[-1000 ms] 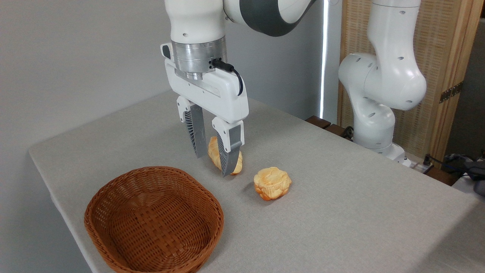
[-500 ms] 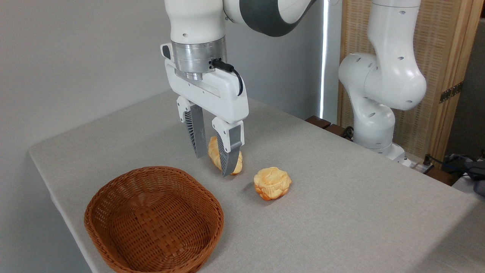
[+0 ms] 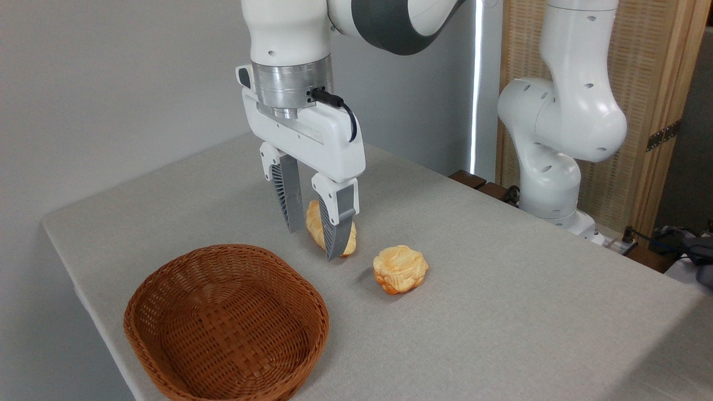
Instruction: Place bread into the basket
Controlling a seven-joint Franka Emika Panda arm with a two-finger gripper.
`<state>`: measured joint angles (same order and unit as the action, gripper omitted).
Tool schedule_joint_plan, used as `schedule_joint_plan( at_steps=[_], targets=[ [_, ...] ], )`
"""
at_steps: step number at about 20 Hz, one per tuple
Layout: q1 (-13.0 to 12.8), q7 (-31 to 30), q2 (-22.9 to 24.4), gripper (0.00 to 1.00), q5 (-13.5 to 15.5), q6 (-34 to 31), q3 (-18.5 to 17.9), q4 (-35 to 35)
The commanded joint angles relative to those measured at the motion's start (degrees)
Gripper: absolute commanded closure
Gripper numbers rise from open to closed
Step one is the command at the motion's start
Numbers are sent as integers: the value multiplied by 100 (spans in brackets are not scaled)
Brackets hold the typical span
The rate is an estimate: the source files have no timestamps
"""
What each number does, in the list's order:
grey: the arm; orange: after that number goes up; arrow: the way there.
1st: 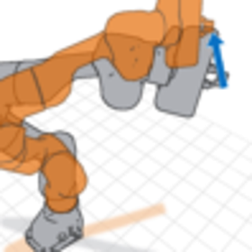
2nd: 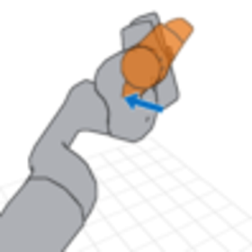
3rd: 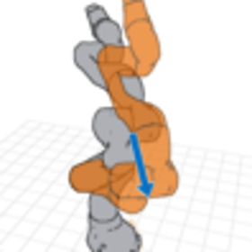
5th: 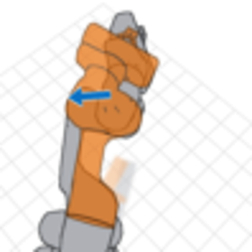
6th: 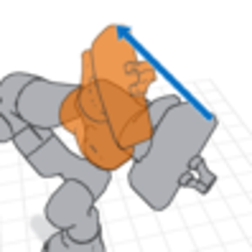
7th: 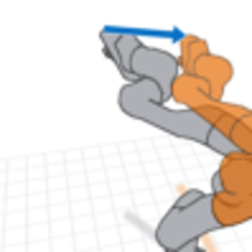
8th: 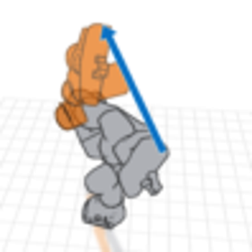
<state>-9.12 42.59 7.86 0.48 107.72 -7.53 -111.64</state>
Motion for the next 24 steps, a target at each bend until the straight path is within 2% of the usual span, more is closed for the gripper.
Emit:
schedule_joint_plan(
  at_steps=[1, 21, 24],
  targets=[
    [-37, -58, -21, 0, 31, -50, -38, 81],
    [-63, -22, -21, 0, 22, -251, 5, 55],
    [-168, -224, -12, 0, 162, -269, 14, -94]
  ],
)
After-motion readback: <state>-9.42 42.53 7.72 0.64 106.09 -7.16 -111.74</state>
